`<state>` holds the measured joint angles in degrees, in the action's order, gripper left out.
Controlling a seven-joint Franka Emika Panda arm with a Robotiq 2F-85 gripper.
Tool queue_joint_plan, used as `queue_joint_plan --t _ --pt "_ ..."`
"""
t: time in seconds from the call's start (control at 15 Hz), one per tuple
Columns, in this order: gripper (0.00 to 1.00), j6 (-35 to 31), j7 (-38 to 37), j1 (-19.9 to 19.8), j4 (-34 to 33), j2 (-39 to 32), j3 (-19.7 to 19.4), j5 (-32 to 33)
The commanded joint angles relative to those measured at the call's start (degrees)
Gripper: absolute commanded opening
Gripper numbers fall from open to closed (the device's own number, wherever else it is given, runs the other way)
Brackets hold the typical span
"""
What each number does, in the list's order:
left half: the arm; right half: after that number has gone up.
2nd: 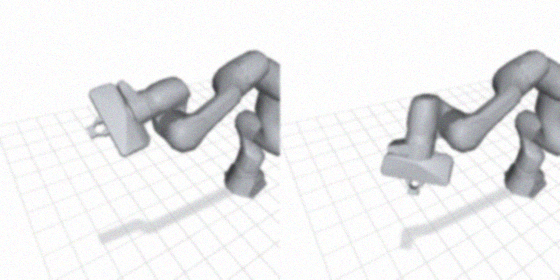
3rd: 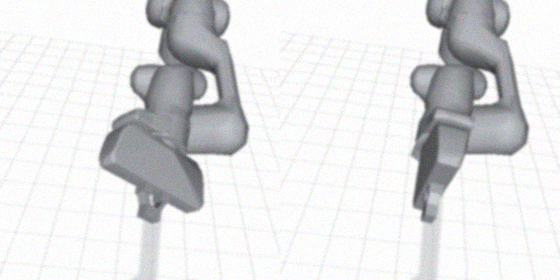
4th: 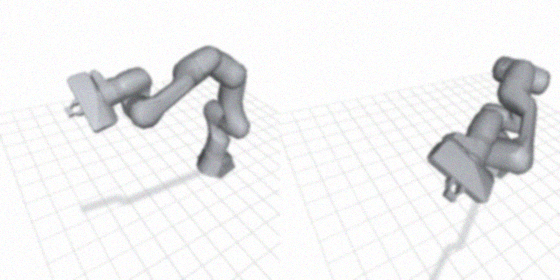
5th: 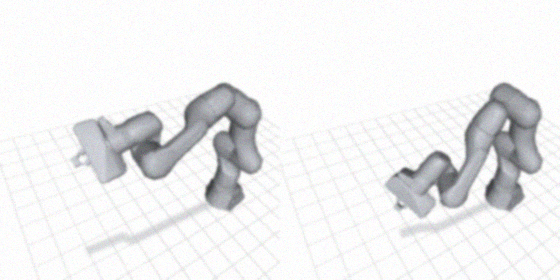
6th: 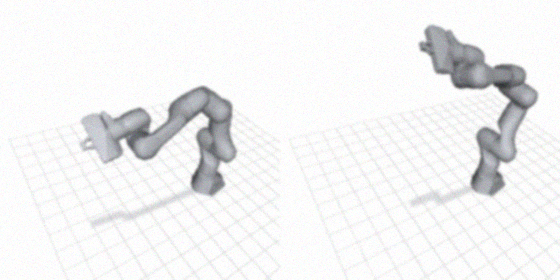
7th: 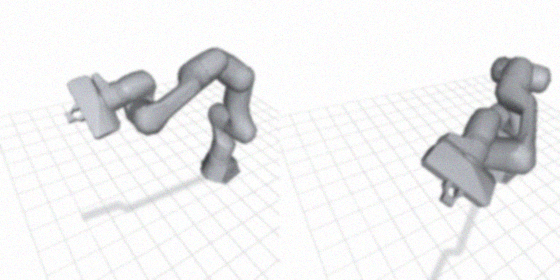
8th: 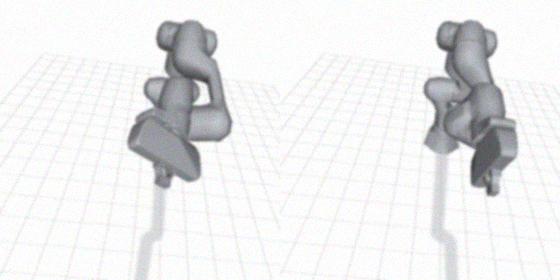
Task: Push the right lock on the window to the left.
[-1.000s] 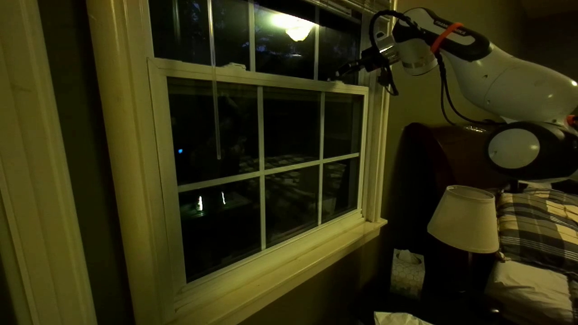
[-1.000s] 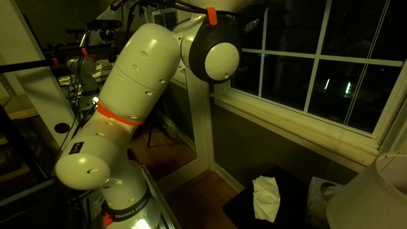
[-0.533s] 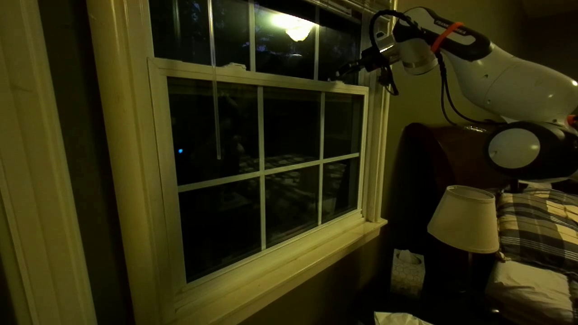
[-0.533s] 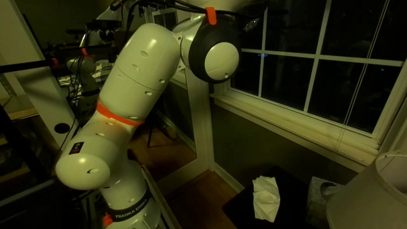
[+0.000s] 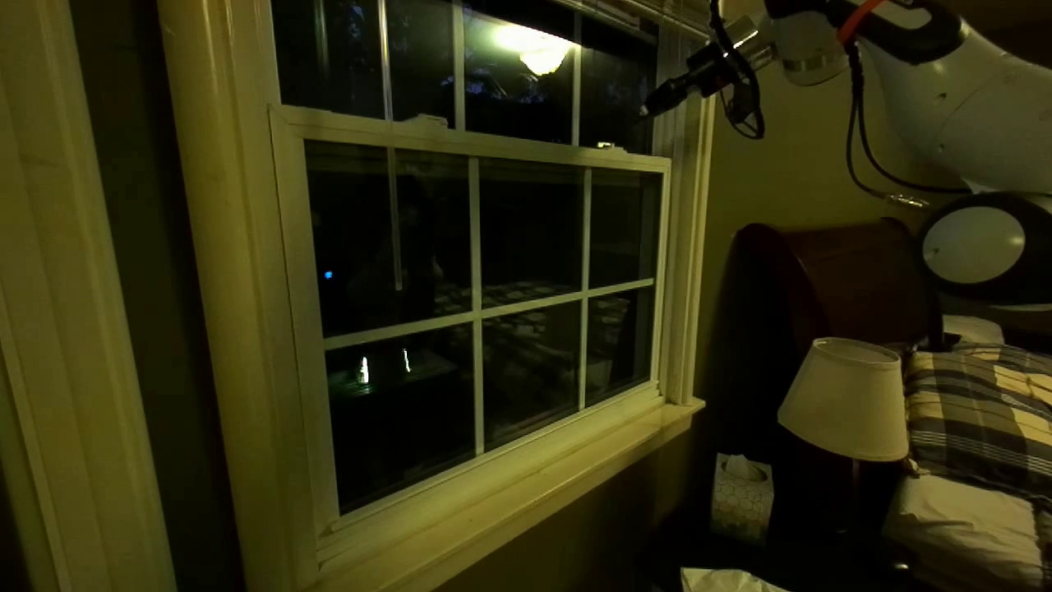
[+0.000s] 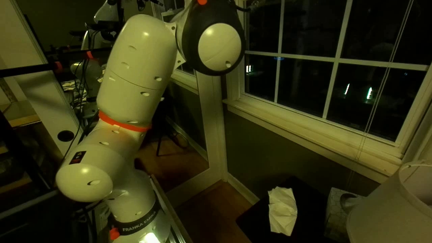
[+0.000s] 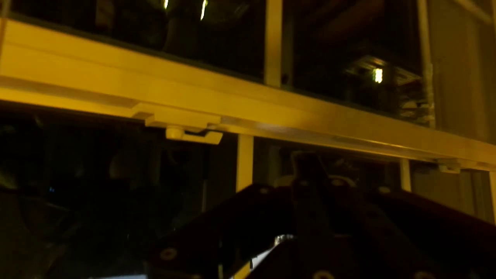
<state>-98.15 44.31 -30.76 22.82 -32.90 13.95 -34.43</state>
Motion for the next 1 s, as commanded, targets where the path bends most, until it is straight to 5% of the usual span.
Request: queue_joint_plan --t 0.0,0.27,0.6,0.93 --pt "0.33 11.2 -5.5 -3.2 -0.2 2.3 -2.8 2.2" --pt "0.65 19.3 -10.1 -6.2 -0.4 4.9 -6.3 6.2" --pt "1.00 29.8 -17.5 -5.0 0.0 9.3 -9.7 13.1" --pt "1.00 43.6 -34.3 1.6 1.2 12.7 -7.9 9.6"
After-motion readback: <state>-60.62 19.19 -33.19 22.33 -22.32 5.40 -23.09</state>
